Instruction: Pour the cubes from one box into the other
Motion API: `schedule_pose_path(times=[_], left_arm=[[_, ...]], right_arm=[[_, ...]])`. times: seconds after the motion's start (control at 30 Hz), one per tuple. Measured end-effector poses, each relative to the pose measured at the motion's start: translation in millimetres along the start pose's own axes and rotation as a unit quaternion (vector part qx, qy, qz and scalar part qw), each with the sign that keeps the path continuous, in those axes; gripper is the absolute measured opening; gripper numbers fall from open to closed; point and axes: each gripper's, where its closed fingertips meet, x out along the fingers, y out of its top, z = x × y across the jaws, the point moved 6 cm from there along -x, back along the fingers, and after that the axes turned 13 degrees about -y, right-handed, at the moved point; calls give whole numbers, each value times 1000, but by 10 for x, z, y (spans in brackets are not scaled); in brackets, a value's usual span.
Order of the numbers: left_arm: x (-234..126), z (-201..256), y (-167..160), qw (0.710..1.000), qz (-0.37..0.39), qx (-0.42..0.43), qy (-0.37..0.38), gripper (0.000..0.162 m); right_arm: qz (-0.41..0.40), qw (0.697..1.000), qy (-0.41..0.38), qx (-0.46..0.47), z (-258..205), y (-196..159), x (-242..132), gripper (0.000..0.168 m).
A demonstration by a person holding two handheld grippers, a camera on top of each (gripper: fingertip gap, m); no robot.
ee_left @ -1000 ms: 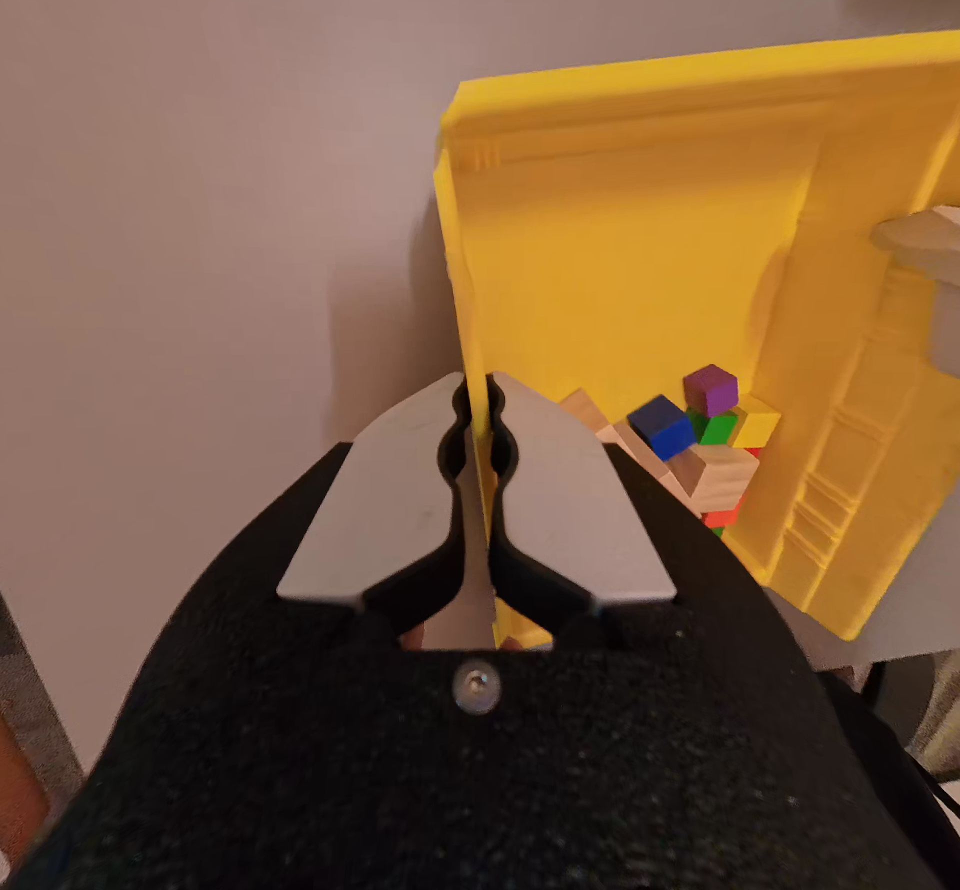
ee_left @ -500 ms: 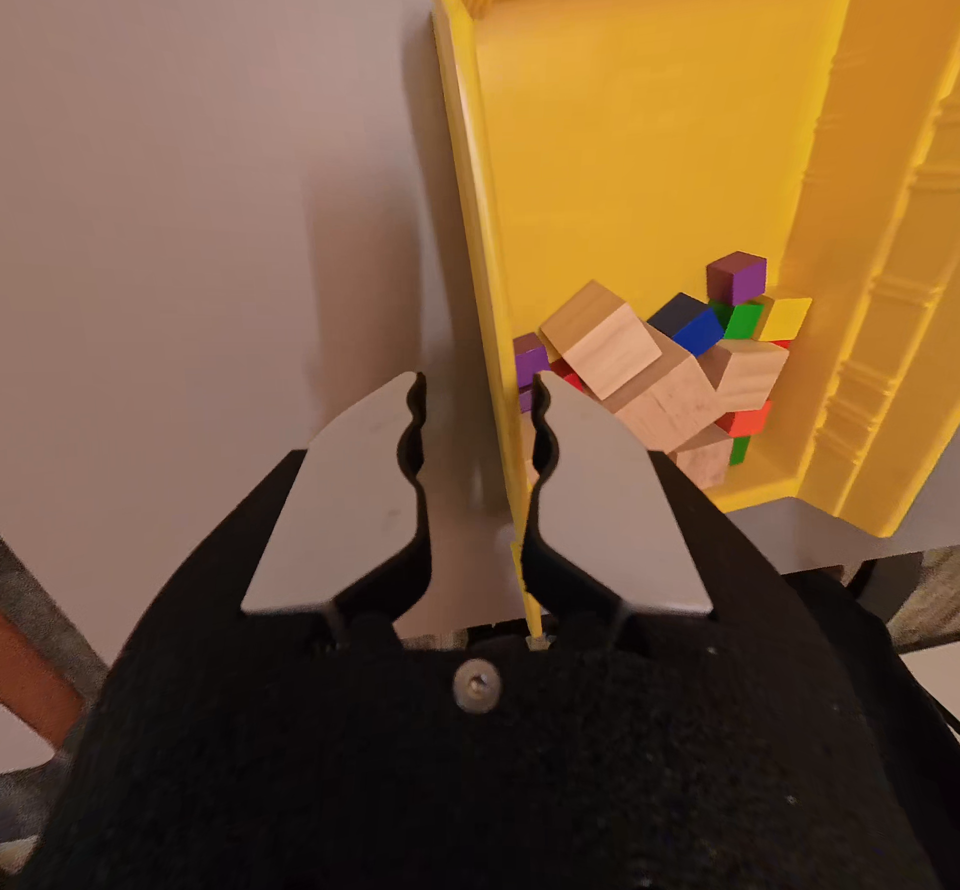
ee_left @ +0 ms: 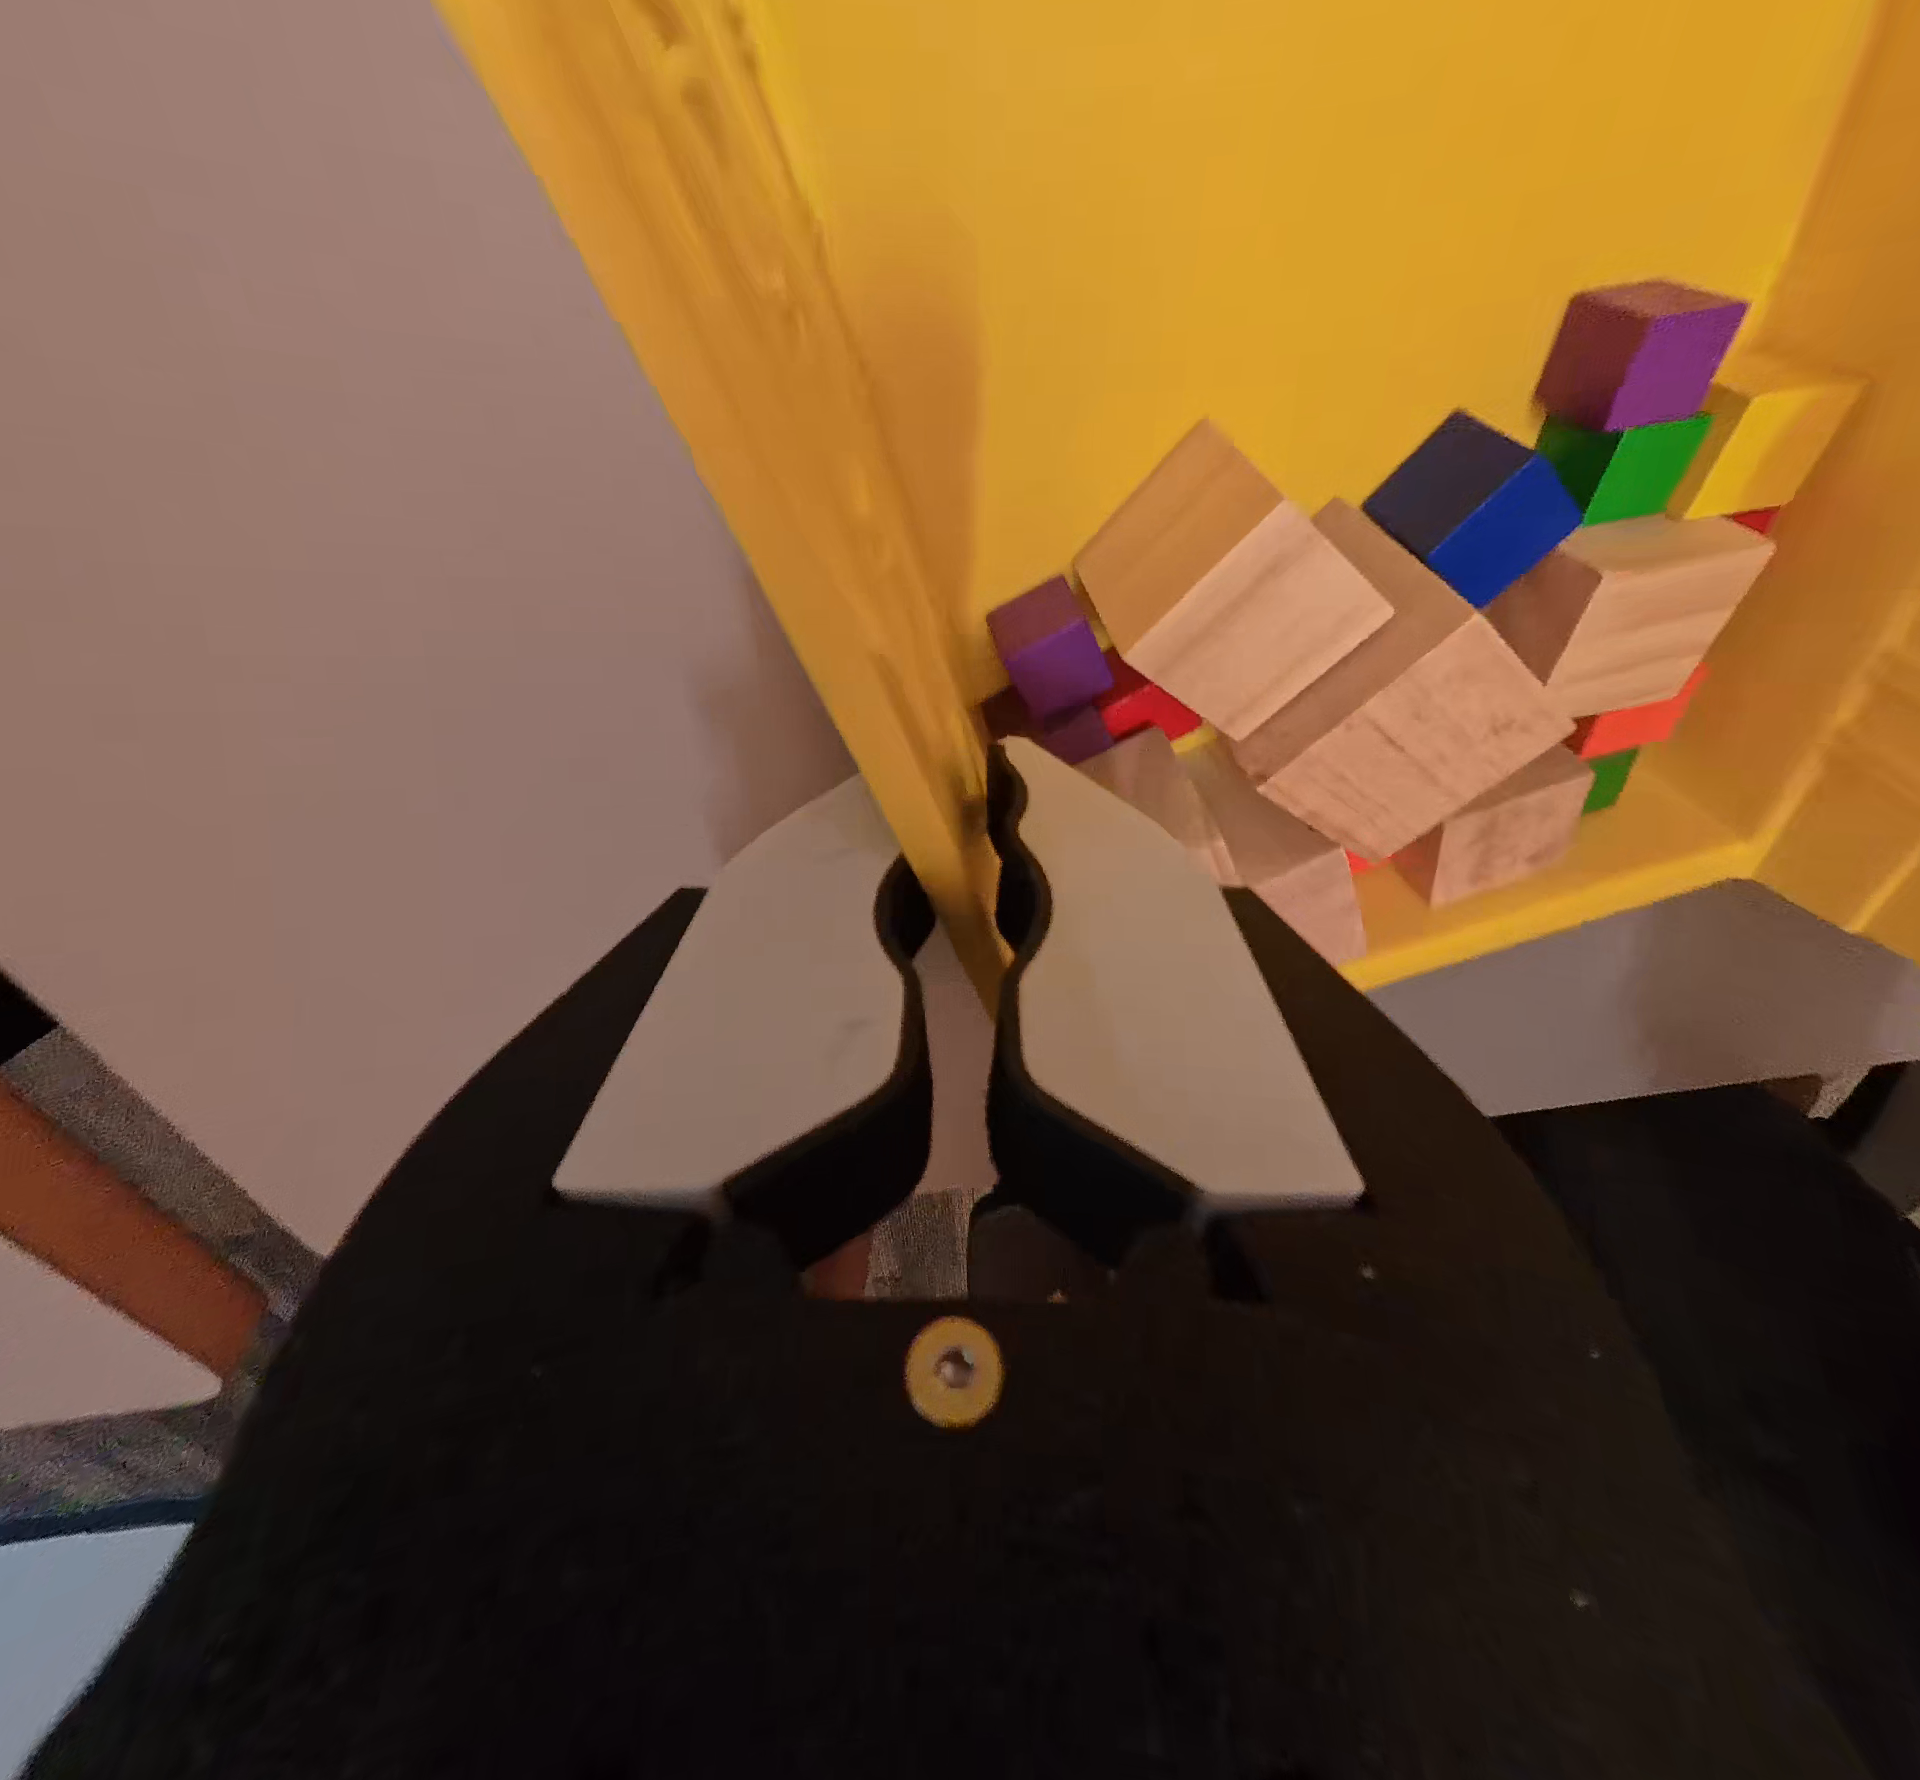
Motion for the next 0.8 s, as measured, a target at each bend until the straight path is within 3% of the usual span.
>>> schedule_pose_path(times=[0.17,0.37,0.8], left_arm=[[-403,370,58,1000,1,7,8,6],[-611,1063,262,998,25,52,18,6],[-261,3486,1082,975,46,216,-34,6]], right_arm=[[12,999,-13,-28,219,-9,-564,9],[36,999,-12,10,798,-313,-997,9],[64,983,-102,142,2919,-1555,-1829,9]])
